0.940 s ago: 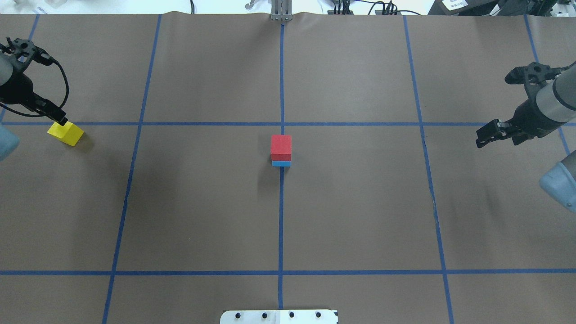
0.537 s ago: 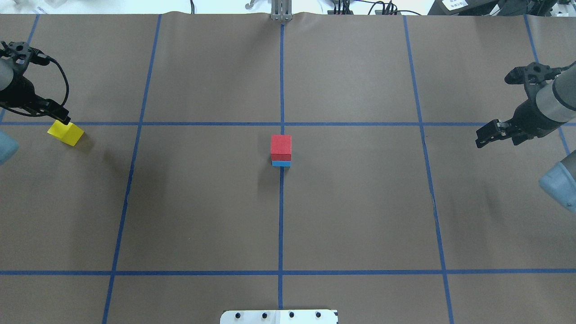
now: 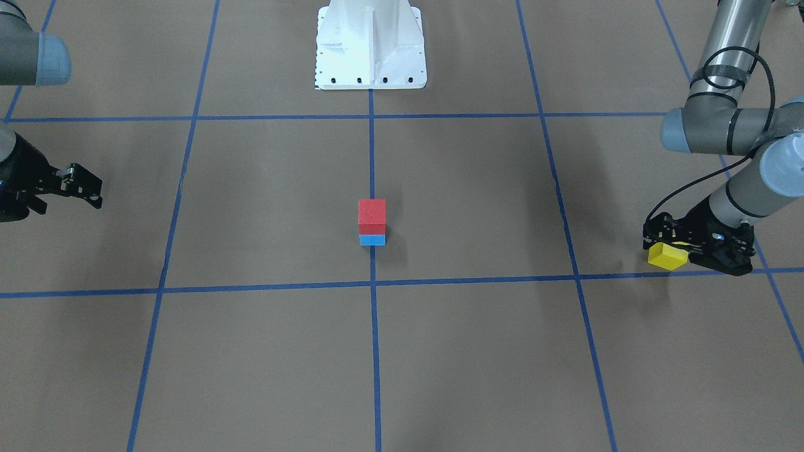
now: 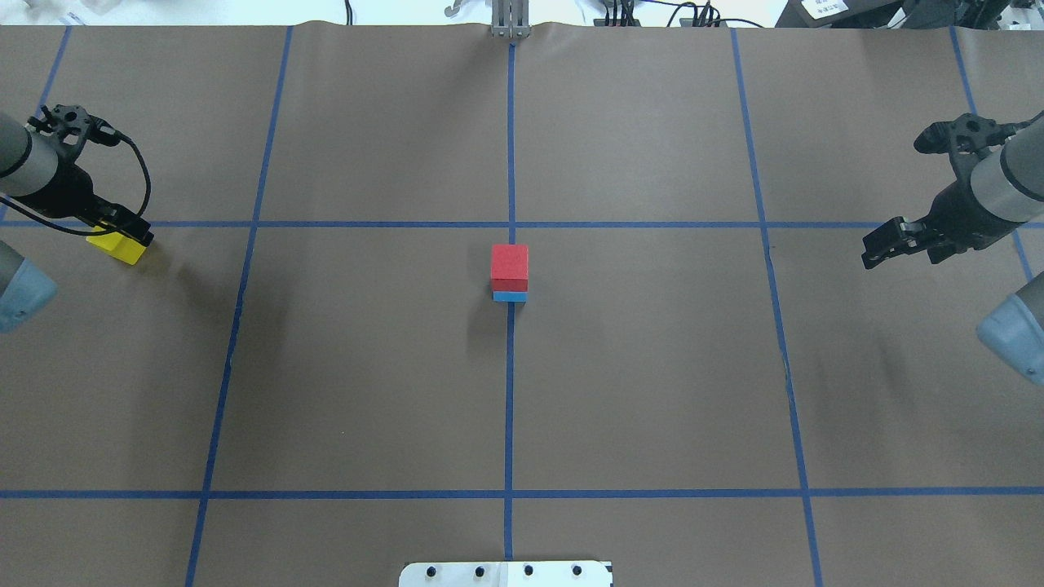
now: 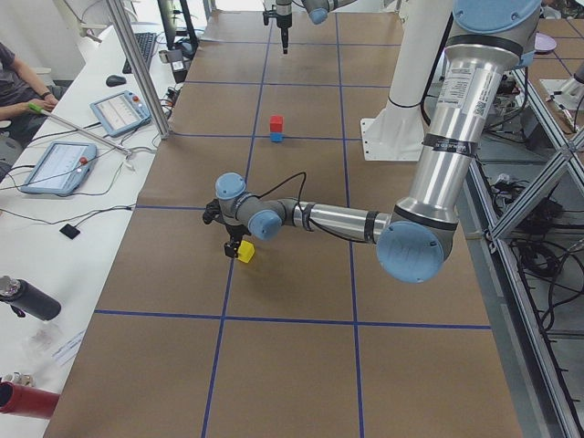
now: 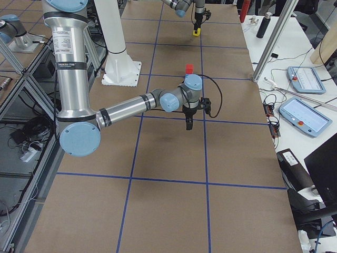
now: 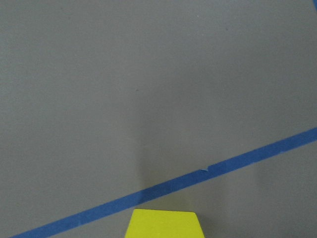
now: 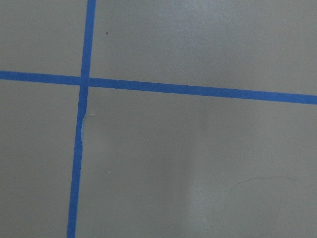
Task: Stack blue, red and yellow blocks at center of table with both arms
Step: 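Lower the left gripper onto the yellow cube and close on it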
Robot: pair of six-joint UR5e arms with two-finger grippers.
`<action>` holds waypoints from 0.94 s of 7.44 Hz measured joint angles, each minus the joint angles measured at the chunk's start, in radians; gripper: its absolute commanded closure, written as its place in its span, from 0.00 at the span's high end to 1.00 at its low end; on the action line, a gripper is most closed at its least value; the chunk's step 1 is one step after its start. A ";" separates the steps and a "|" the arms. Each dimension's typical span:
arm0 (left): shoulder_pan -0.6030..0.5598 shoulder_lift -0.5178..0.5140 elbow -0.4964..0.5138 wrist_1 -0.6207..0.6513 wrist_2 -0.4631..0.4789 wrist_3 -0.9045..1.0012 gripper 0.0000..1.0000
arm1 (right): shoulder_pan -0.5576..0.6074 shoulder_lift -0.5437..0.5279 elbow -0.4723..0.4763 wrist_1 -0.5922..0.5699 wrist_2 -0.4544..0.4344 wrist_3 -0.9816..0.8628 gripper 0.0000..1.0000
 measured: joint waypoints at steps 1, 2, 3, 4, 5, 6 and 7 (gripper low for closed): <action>0.003 0.002 0.003 -0.001 0.001 0.006 0.87 | 0.000 0.000 0.000 0.000 0.000 0.000 1.00; 0.004 0.004 0.008 -0.001 0.003 0.010 0.47 | 0.000 0.000 0.000 0.001 0.000 0.000 1.00; 0.004 0.005 0.012 0.000 0.003 0.012 0.00 | -0.001 0.000 0.001 0.001 0.000 0.000 1.00; 0.005 0.008 0.013 0.002 0.002 0.013 0.00 | -0.001 0.000 0.002 0.001 0.000 0.000 1.00; 0.005 0.015 0.012 0.005 0.002 0.013 0.00 | -0.001 0.000 0.004 0.001 0.000 0.000 1.00; 0.003 0.021 0.004 0.011 -0.004 0.012 0.00 | -0.001 0.000 0.005 0.001 0.000 0.000 1.00; 0.000 0.020 -0.028 0.041 -0.023 0.007 0.00 | -0.001 0.000 0.007 0.001 0.000 -0.001 1.00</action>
